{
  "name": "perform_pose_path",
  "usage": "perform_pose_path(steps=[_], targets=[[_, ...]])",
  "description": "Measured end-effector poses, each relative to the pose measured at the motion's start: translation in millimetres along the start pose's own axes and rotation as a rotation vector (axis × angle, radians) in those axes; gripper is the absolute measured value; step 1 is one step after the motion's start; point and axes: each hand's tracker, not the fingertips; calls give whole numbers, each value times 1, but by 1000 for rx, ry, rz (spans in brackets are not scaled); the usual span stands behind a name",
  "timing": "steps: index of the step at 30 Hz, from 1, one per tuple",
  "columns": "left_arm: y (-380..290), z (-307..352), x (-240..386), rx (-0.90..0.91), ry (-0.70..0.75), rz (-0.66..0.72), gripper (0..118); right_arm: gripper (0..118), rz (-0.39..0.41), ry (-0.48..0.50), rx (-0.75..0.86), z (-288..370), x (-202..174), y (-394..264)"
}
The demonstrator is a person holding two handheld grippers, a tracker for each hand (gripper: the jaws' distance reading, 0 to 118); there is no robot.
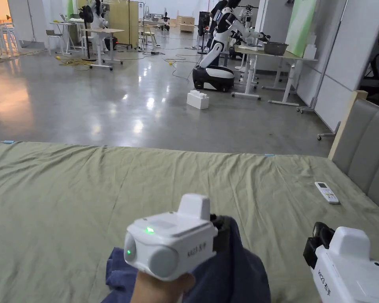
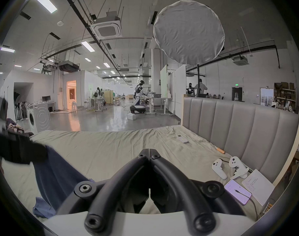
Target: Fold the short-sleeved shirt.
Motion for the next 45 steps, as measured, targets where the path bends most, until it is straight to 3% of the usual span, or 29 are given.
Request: perform_pose_path(steps=[6, 7, 11, 13, 17, 22, 25, 27, 28, 35, 45], targets=[[-59, -20, 2, -108, -19, 20, 9, 0, 3, 10, -29, -1, -1, -9], [-64, -19, 3, -124, -29, 29, 17, 0, 5, 14, -34, -1, -2, -11], [-71, -7, -3, -161, -22, 15, 88, 0, 11, 30, -50, -3, -6, -14], [-65, 10, -11, -78, 30, -23, 97, 0, 14, 38, -53, -3, -9, -12], [-42, 47, -34, 71, 136, -14, 96, 0, 24, 53, -35, -2, -17, -3], [-23, 94, -63, 243, 399, -66, 86, 0, 43, 77, 10, 2, -34, 10], [-17, 116, -75, 298, 537, -75, 56, 0, 64, 88, 41, 6, -46, 14], [-17, 128, -84, 343, 598, -63, 18, 0, 82, 97, 79, 9, -54, 17], [-17, 133, -87, 348, 631, -60, 8, 0, 87, 98, 86, 10, -57, 17], [-19, 151, -100, 326, 686, -110, 0, 0, 82, 126, 88, 9, -72, 18], [-62, 142, -142, 99, 625, 62, 0, 0, 88, 141, 48, 2, -73, 8]])
